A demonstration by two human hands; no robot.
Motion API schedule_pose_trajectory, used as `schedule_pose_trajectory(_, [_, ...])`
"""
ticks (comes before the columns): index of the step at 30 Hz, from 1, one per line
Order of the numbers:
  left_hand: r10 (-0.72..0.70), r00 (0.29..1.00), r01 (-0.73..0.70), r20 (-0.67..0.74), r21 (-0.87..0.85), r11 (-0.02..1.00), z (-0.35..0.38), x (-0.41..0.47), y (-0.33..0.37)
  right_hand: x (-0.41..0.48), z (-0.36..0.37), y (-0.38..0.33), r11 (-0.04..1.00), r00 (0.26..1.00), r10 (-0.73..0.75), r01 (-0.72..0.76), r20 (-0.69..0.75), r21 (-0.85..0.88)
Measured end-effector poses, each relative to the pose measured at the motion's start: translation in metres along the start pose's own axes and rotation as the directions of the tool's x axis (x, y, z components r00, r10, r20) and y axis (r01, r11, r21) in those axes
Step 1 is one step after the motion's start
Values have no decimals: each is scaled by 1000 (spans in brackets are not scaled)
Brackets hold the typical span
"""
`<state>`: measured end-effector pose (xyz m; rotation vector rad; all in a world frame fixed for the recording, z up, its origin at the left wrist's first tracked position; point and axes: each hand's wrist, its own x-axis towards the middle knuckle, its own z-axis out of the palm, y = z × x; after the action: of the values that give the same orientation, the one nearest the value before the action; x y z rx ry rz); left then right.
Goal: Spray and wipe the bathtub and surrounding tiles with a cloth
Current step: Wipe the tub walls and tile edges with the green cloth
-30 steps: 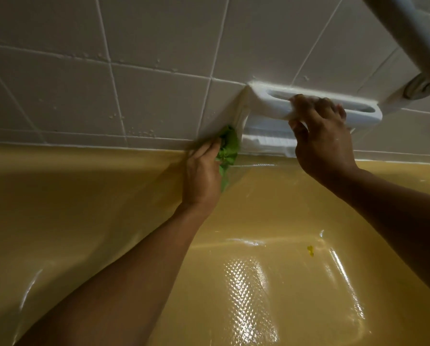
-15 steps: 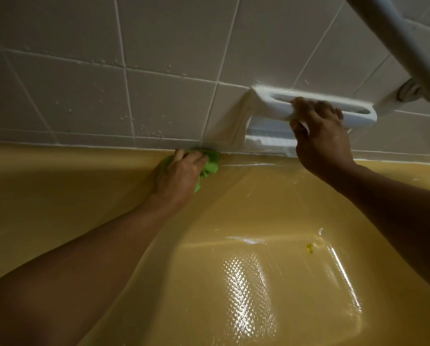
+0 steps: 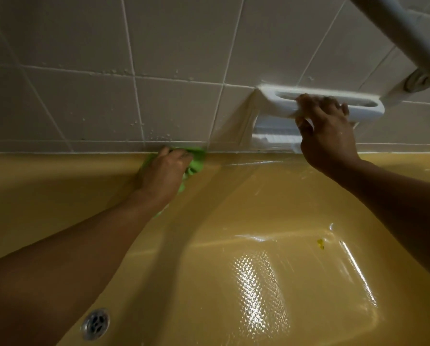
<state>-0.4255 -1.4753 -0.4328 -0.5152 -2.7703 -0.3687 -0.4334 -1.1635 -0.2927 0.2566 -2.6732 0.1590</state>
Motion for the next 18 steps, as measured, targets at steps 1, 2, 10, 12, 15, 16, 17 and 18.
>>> schedule_pose_trajectory(1, [14,1000,-14,2,-30,999,-1,8,14,0,0,0,1000,1000,2,-2,-3,6])
schedule_pose_trajectory(2, [24,1000,-24,14,-42,999,-1,15,27,0,1,1,1000,1000,3,-3,-3,10])
schedule_pose_trajectory(10, [304,953,-303,2,84,949,44,40,64,-1,9,8,1000,1000,-3,3,-26,18])
schedule_pose_trajectory(12, [344,938,-345,35,154,926,48,36,58,-1,10,9,1000,1000,-12,12,-24,5])
schedule_pose_trajectory(15, [287,945,-319,157,247,915,50,28,55,-2,9,10,1000,1000,-8,8,-15,8])
schedule_pose_trajectory(16, [254,944,-304,211,260,916,51,27,54,-2,8,9,1000,1000,-10,11,-13,10])
schedule_pose_trajectory(17, [239,939,-304,247,273,913,51,26,52,-2,7,10,1000,1000,-15,15,-12,7])
schedule_pose_trajectory(18, [239,934,-313,265,286,906,49,25,51,-2,7,10,1000,1000,-21,21,-11,2])
